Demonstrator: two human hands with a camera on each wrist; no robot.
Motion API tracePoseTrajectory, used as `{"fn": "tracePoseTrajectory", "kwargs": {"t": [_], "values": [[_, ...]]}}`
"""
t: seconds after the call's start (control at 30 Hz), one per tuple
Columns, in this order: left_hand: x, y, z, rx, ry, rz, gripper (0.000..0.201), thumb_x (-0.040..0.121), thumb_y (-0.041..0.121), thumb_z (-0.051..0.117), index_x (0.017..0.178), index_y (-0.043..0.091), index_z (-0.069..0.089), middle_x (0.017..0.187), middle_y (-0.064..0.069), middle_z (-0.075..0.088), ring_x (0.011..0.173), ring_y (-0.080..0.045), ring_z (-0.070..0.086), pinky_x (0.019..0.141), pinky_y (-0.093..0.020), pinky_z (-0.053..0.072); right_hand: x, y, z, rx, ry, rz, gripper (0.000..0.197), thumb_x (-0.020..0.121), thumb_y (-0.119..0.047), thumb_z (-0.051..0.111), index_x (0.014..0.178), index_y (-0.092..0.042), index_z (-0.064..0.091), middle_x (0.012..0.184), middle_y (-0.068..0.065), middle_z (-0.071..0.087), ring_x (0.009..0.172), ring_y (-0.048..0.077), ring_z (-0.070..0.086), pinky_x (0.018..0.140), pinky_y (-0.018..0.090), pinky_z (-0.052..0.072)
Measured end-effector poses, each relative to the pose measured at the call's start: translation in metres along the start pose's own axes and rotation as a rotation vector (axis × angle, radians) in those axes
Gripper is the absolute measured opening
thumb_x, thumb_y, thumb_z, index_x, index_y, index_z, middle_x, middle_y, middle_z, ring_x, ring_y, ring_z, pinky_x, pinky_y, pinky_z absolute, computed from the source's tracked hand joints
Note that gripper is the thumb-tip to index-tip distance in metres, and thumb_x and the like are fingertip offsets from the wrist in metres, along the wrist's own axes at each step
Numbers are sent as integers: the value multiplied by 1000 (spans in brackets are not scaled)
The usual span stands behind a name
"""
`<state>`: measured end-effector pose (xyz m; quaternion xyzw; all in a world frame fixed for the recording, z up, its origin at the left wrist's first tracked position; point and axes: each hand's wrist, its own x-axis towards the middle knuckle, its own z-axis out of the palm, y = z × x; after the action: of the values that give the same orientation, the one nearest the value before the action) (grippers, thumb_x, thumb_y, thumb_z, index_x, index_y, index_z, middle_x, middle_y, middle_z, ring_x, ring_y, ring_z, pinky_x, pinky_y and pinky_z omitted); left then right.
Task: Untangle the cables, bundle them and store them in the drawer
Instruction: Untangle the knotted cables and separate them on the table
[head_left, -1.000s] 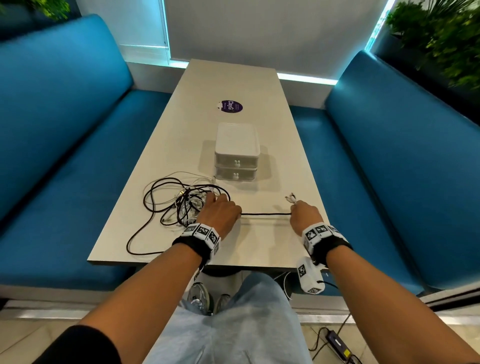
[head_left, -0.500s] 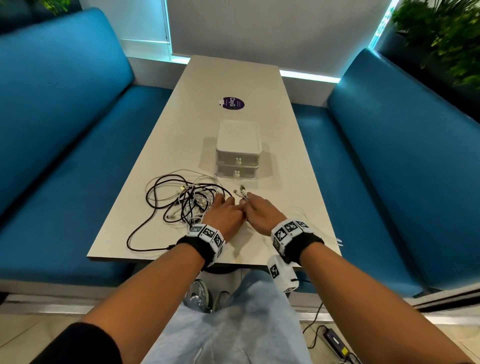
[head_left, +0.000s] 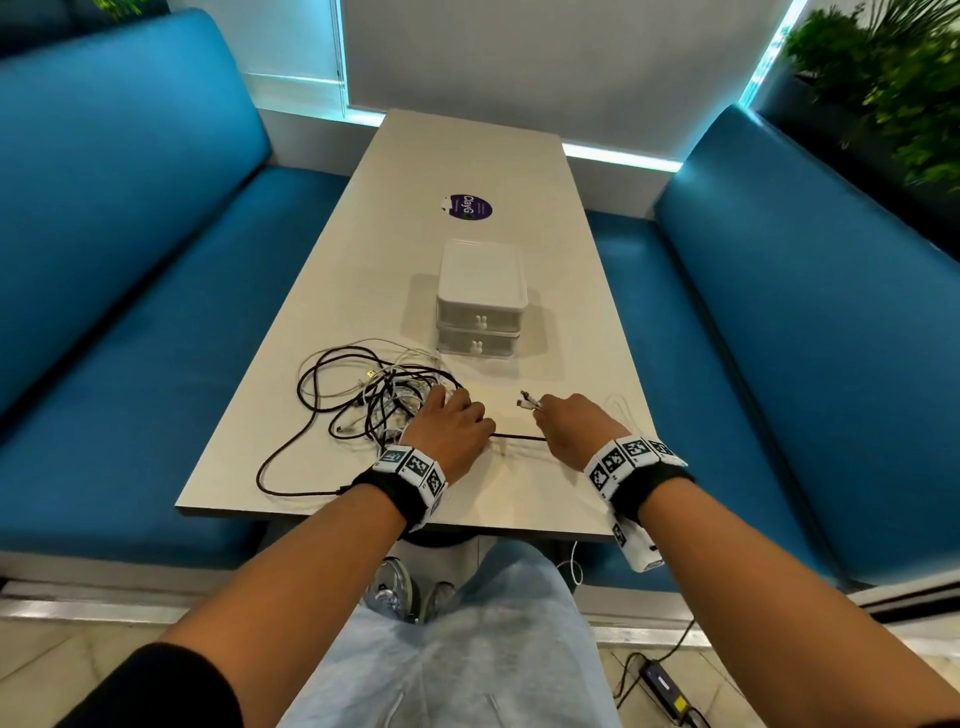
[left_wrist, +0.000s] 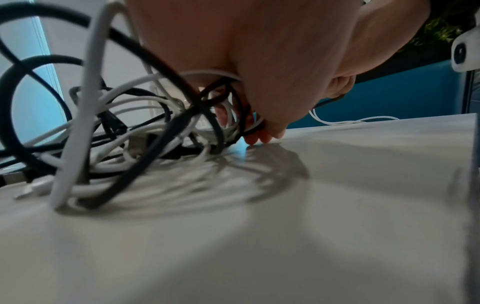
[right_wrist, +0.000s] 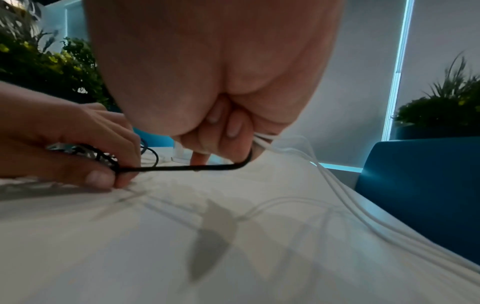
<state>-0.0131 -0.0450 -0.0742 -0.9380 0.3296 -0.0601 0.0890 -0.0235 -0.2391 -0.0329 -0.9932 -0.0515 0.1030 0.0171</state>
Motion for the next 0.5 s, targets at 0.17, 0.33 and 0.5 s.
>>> {"fn": "tracePoseTrajectory", "kwargs": {"t": [0.17, 0.33, 0.5], "values": [[-4, -6, -8, -14, -78, -51, 40, 87, 12, 51, 126, 22, 53, 125, 1, 53, 120, -29, 43, 97, -44, 30, -7, 13, 11, -178, -11, 19, 23, 101, -18, 37, 113, -8, 55, 95, 11, 62, 76, 29, 59, 61, 32, 42], [-7, -4, -9, -28, -154, -45, 58, 82, 12, 57, 137, 19, 39, 136, -2, 40, 124, -31, 37, 101, -45, 28, -9, 20, 12, -208, 21, 115, 22, 98, -13, 36, 110, -10, 55, 77, 3, 49, 72, 26, 55, 60, 32, 40], [-7, -8, -12, -69, -183, -58, 70, 76, 12, 60, 140, 27, 34, 139, 4, 37, 124, -28, 36, 101, -47, 26, -11, 27, 11, -192, 55, 168, 21, 97, -10, 36, 110, -11, 52, 66, -2, 34, 66, 24, 48, 59, 32, 39]]}}
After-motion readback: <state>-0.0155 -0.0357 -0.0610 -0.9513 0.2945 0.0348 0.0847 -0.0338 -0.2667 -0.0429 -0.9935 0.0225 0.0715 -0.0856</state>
